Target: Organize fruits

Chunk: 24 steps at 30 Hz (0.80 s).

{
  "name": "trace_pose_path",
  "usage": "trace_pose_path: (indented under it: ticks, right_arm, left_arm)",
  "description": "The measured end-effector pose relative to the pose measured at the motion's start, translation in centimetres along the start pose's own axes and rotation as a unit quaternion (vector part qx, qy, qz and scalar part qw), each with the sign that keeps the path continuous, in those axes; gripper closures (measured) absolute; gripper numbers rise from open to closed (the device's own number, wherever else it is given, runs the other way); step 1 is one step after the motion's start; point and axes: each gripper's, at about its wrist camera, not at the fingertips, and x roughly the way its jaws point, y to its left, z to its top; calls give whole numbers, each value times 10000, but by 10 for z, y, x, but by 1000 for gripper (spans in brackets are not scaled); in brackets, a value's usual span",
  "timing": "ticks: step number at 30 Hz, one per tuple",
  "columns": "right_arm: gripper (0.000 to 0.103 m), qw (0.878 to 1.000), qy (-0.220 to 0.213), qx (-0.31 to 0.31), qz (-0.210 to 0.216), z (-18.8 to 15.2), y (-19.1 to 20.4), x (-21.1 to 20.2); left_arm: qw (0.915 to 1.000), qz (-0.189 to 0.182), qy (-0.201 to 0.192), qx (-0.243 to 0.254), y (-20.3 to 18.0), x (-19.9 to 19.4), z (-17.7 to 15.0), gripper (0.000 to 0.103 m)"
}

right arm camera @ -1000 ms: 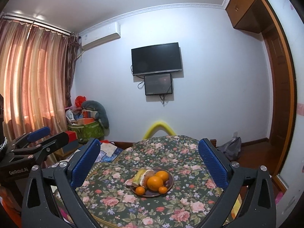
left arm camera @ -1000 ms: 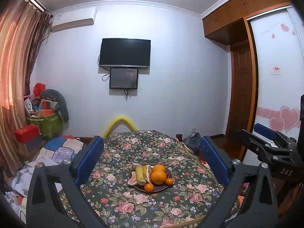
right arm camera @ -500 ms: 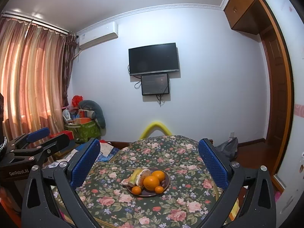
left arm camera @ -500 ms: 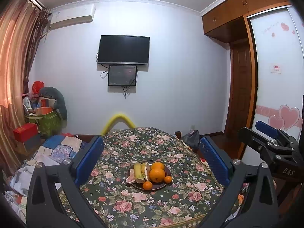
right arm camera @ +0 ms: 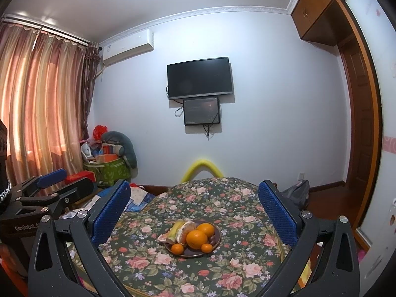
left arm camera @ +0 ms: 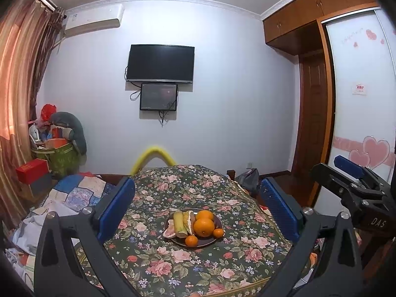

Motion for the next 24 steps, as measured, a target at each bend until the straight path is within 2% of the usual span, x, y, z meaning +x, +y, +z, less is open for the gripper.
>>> trace_pose_path:
  ticks: [24]
  right_arm:
    - [0,10000,41,11,6,0,-3,0]
  left_arm:
    - [9999,-110,61,-23,2,2,-3,0]
